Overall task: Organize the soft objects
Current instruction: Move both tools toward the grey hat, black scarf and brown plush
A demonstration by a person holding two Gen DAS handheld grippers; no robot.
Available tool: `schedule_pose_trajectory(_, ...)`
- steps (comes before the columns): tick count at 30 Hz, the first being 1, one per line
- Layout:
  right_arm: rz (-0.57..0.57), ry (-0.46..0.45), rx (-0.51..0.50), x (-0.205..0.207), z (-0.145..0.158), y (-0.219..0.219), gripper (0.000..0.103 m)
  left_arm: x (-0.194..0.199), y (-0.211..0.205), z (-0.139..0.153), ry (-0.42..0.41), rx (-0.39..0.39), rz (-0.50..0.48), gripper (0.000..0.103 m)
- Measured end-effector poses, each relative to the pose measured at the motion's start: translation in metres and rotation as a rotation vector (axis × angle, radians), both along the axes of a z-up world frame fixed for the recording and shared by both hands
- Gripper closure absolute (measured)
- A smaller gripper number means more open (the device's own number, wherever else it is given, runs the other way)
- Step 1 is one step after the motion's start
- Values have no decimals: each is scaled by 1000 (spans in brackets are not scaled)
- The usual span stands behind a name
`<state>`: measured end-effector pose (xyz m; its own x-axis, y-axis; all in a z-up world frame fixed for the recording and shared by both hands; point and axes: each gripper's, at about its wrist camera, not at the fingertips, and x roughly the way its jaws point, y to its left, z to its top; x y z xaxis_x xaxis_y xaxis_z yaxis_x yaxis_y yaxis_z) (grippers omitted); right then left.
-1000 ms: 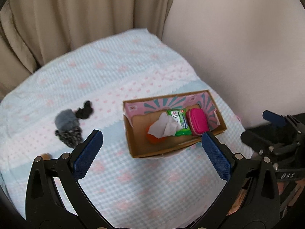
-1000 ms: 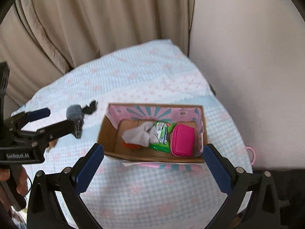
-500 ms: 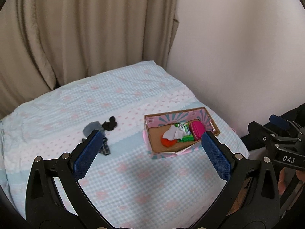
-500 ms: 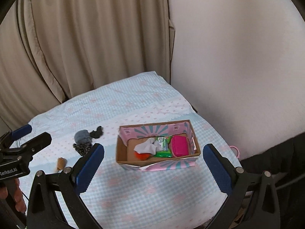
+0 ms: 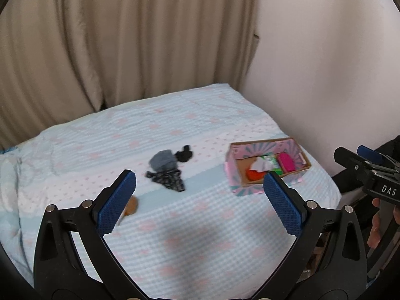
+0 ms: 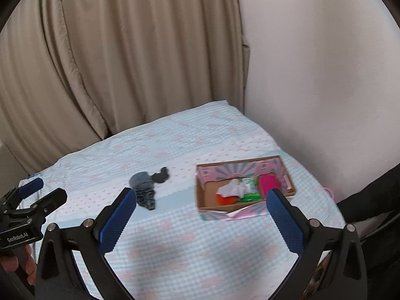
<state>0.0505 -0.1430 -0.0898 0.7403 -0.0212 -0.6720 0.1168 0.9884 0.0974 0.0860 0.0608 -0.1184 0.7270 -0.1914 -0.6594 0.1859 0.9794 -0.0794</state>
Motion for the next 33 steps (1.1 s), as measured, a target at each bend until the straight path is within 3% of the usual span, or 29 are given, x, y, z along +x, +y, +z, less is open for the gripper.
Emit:
schedule_pose_trajectory(7,52,27,43,22,-25,55,0,16,70,-27,25,14,69,2)
schedule_pose_trajectory(13,114,54,72,52,-63,96,0,37,117,-71,62,26,117,3)
schedule_pose_trajectory(21,195,118,103,106,-139,139,0,71,152,-171,156,16,142,7)
schedule_pose_trajectory(33,257,228,12,184,-281,190,0,118,165,-309,248,40,121,13)
